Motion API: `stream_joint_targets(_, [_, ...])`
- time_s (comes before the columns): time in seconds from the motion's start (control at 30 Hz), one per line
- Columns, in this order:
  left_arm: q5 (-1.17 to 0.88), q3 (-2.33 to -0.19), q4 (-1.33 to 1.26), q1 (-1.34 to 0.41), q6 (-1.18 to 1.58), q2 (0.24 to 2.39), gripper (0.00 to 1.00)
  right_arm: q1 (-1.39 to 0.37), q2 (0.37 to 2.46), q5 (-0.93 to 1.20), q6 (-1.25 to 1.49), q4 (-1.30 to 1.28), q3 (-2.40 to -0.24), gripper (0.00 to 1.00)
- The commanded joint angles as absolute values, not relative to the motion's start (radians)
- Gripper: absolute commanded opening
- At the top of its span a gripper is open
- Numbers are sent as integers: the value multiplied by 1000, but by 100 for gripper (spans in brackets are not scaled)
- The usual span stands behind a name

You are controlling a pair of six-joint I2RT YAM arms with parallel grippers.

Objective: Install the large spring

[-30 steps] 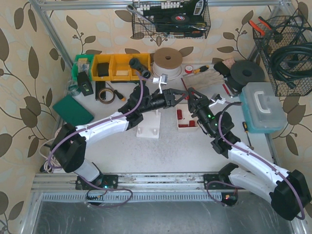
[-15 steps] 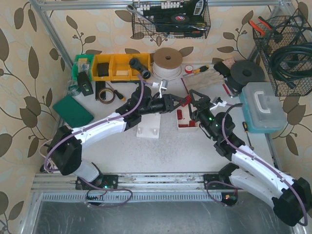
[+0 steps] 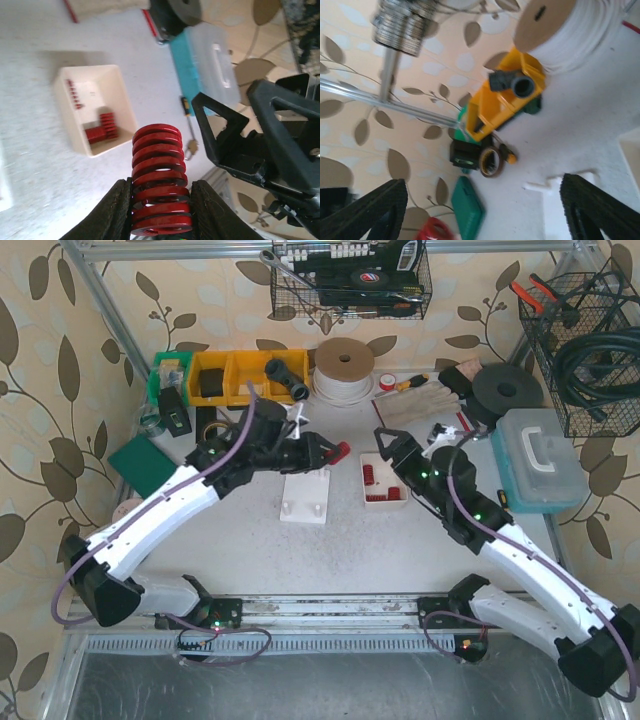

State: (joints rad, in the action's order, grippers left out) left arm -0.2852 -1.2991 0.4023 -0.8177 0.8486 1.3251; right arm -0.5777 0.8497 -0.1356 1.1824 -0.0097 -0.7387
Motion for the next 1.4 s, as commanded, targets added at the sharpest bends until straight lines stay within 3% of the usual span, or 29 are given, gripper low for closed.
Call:
stream_joint_targets(0.0, [-243, -1385, 743, -724, 747, 1266, 0, -580, 934, -70, 1030, -127, -739, 79])
stream_joint_targets(0.2, [-345, -1446, 868, -584, 754, 1307, 0, -605, 1025, -69, 985, -90, -725, 76])
stream_joint_targets(0.37, [-434, -1480, 868, -578, 773, 1366, 0, -612, 1125, 21, 903, -117, -780, 76])
stream_joint_targets(0.5, [-525, -1381, 666, -576, 838, 1303, 0, -571, 1156, 300, 877, 96, -745, 79])
stream_joint_targets(0.6, [-584, -1246, 437, -572, 898, 1235, 0, -459, 1148, 508, 1017, 367, -636, 79])
stream_joint_targets(0.77, [-704, -1076, 63, -566, 998, 1204, 0, -265, 1165, 700, 1321, 781, -474, 81])
stream_joint_targets(0.97, [-876, -970, -334, -566, 1137, 1262, 0, -259, 1384, 847, 1685, 1414, -478, 82])
stream_joint_targets(1.2, [-968, -927, -542, -566, 1248, 1295, 0, -294, 1383, 936, 1677, 1425, -570, 83])
stream_joint_targets(1.37, [-982, -912, -535, -566, 1242, 1287, 0, -313, 1398, 941, 1690, 1424, -609, 82])
